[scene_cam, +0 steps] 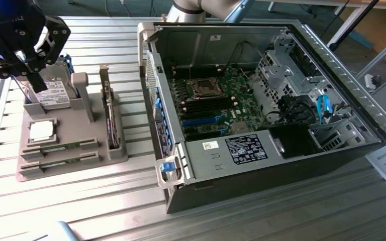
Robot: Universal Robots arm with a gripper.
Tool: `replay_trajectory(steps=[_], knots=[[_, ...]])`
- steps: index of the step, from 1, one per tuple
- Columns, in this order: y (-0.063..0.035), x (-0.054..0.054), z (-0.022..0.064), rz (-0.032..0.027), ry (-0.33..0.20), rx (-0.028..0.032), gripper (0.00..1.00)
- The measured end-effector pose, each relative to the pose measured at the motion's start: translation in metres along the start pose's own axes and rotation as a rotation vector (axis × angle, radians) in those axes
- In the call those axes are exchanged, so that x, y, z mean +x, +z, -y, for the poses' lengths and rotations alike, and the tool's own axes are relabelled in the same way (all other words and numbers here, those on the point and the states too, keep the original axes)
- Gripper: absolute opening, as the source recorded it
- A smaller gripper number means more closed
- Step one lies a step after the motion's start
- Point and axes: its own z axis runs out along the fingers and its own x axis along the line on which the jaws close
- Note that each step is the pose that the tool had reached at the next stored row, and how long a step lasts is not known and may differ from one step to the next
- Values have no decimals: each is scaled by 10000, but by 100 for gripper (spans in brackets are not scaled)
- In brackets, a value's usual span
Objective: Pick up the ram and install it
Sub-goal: 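Pick up the ram and move it above insertion slot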
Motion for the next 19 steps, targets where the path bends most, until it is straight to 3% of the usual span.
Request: replay_trajectory(steps=[15,19], knots=[[0,1,2,-106,-2725,-44,10],[0,1,2,-152,-3819,-65,10]])
